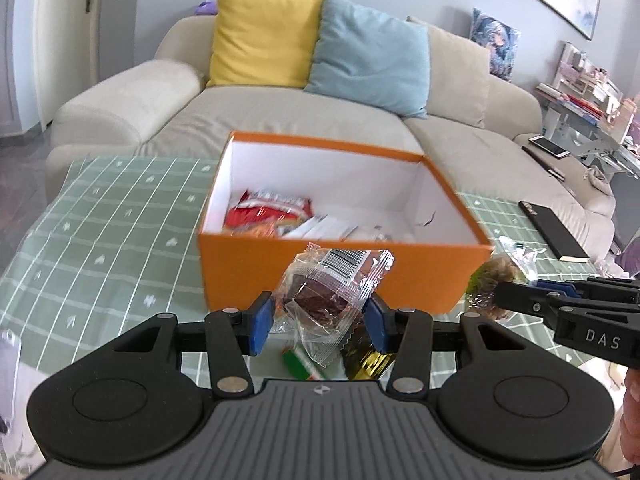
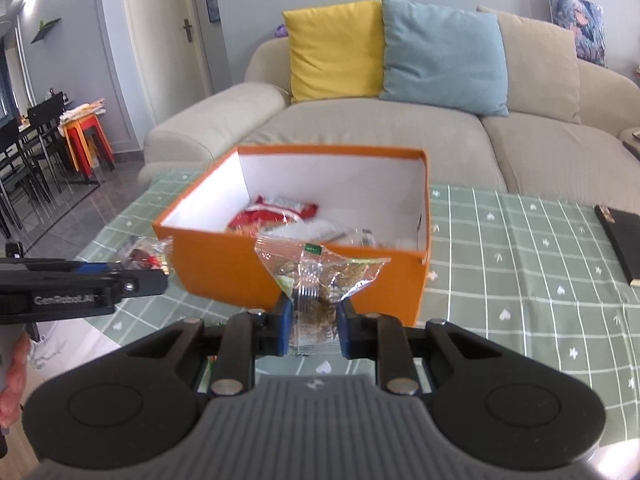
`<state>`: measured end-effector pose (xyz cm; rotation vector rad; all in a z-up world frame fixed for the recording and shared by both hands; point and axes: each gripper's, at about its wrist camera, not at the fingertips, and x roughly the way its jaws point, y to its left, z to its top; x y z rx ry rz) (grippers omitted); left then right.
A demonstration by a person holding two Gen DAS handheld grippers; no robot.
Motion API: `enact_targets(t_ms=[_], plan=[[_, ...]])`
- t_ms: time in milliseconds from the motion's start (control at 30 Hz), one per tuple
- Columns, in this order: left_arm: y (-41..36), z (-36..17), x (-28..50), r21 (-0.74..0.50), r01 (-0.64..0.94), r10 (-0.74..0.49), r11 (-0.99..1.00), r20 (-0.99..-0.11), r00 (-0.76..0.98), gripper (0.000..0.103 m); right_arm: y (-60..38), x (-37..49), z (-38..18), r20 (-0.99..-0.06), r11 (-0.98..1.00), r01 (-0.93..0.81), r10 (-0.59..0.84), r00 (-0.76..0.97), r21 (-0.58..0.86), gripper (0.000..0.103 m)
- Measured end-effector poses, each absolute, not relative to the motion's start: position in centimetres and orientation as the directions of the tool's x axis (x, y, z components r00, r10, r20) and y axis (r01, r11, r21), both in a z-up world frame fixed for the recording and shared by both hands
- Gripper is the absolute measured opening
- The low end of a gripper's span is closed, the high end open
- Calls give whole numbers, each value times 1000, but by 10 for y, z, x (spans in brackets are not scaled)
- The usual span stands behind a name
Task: Organize snacks
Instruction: 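Lift both held packets over the orange box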
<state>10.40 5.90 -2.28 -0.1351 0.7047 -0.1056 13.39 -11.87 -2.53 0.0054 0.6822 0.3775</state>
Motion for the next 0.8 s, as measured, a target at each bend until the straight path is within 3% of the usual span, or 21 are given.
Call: enact_targets(t_ms=[433,800], plan=[[30,2,167,-133,130,-185,983,-618,764,54,-110,183,10,-573,917,-397,351,741,48,20],[29,-19,241,-163,178,-241,970,-700,673,54,-102,278,-4,-674,901,-433,328,661,14,20]])
